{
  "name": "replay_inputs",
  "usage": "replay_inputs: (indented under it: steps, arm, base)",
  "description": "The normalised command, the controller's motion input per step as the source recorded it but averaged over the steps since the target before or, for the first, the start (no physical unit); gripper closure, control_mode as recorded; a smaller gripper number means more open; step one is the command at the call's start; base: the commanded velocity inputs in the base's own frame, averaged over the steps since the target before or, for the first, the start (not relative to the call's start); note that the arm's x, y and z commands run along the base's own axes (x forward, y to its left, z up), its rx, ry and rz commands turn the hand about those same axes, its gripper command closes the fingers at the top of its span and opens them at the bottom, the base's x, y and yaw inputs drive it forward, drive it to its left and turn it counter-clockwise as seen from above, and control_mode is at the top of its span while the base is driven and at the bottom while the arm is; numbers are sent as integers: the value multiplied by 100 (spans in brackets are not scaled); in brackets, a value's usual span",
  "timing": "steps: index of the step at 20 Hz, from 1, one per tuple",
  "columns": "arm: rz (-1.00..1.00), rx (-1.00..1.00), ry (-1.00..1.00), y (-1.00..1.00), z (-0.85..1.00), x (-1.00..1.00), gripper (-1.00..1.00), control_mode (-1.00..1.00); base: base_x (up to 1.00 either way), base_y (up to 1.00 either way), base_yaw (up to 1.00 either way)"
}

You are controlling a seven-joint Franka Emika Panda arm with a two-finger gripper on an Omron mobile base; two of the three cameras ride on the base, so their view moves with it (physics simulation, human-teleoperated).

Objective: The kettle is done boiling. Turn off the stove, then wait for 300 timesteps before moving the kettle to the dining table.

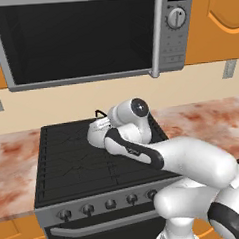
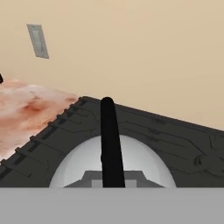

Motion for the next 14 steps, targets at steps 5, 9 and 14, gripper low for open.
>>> replay_inputs:
  steps: [5,9,14]
  arm:
    - [-3,1,0,-24,29,-37,100,-100]
    - [-3,0,0,-22,30,-39,100,-100]
    - [-3,0,0,-19,32,-41,100,-100]
  base:
    - [0,0,0]
    - [0,0,0]
    - [0,0,0]
